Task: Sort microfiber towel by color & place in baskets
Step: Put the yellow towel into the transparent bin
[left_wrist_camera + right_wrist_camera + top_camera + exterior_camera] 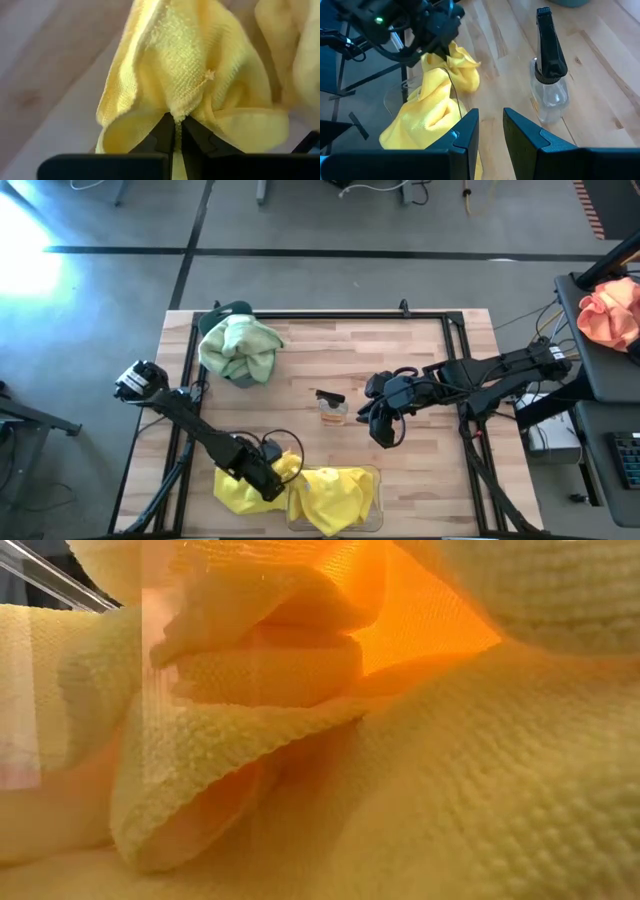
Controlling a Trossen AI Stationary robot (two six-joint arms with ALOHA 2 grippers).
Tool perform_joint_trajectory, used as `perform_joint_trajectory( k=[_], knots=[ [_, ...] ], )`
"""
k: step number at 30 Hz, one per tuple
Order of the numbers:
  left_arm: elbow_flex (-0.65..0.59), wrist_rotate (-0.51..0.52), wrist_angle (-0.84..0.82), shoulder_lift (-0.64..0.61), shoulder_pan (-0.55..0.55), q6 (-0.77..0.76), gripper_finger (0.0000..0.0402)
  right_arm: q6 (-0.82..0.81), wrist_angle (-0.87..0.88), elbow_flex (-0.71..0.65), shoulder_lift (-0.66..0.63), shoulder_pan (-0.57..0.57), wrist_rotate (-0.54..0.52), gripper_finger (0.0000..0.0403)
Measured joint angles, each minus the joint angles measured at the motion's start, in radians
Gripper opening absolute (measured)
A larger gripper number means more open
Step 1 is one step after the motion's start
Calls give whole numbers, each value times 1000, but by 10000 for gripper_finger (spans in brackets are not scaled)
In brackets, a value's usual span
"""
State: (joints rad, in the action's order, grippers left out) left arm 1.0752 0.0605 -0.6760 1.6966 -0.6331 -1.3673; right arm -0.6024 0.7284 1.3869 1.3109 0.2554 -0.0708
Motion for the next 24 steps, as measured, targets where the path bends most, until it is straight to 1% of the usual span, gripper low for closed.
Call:
perform_joint_trajectory(
  k=[2, 5, 10, 13, 15, 19, 24],
  knots=[
    [68, 20, -106, 0, 0, 15, 3, 1, 0, 0, 0, 0, 0, 82],
    [188, 75, -263, -1, 0, 39, 2, 4, 0, 0, 0, 0, 0, 82],
    [403, 232, -452, -1, 0, 69, 2, 14, 0, 0, 0, 0, 0, 82],
    [517, 341, -499, 0, 0, 91, 2, 20, 0, 0, 0, 0, 0, 82],
    [582, 393, -507, 1, 0, 117, 2, 21, 0, 0, 0, 0, 0, 82],
    [690, 470, -508, 19, 0, 165, 2, 29, 2, 0, 0, 0, -1, 82],
    [827, 518, -493, 76, 3, 224, 2, 31, 21, 0, 0, 0, -1, 82]
  ],
)
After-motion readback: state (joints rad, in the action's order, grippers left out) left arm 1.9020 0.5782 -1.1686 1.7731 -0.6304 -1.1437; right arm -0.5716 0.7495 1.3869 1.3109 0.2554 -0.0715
